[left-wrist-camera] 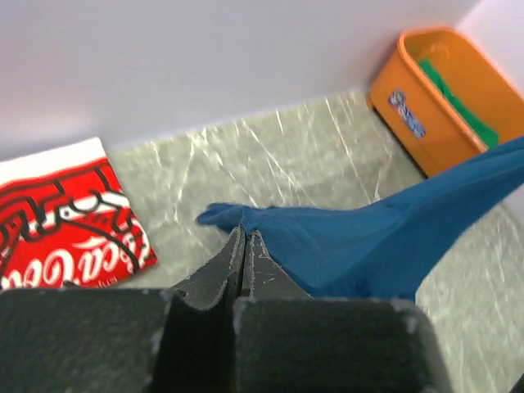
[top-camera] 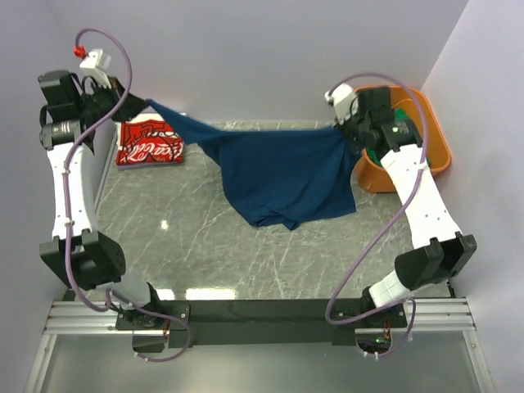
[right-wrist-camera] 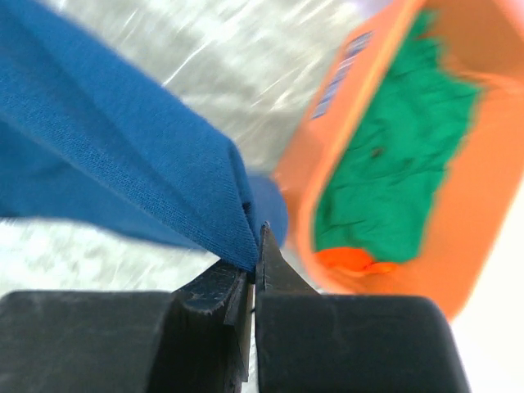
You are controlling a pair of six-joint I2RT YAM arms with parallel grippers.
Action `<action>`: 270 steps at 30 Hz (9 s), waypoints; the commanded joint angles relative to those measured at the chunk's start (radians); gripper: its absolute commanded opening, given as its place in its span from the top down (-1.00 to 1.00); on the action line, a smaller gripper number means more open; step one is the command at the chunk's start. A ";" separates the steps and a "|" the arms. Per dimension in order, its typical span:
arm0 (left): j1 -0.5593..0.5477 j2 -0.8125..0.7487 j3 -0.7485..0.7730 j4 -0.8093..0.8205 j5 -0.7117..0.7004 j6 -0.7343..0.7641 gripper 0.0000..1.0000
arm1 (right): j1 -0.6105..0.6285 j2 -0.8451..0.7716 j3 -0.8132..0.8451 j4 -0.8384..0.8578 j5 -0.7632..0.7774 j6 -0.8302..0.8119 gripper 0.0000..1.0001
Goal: Fold and stack the t-shirts
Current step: Flatten the tshirt out
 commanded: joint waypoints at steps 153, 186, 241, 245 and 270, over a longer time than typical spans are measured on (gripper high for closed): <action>-0.223 -0.111 -0.940 -0.503 -0.469 1.235 0.99 | -0.023 0.098 -0.444 -0.066 -0.337 0.194 1.00; -0.144 0.142 -0.675 -0.578 -0.408 1.204 0.99 | -0.147 0.466 -0.306 0.014 -0.480 0.375 0.09; -0.136 0.175 -0.646 -0.590 -0.393 1.200 0.99 | -0.150 0.419 -0.370 0.017 -0.377 0.412 0.34; -0.136 0.176 -0.649 -0.587 -0.390 1.200 0.99 | -0.150 0.449 -0.366 0.031 -0.396 0.432 0.30; -0.132 0.187 -0.650 -0.587 -0.394 1.201 0.99 | -0.152 0.425 -0.332 0.041 -0.426 0.426 1.00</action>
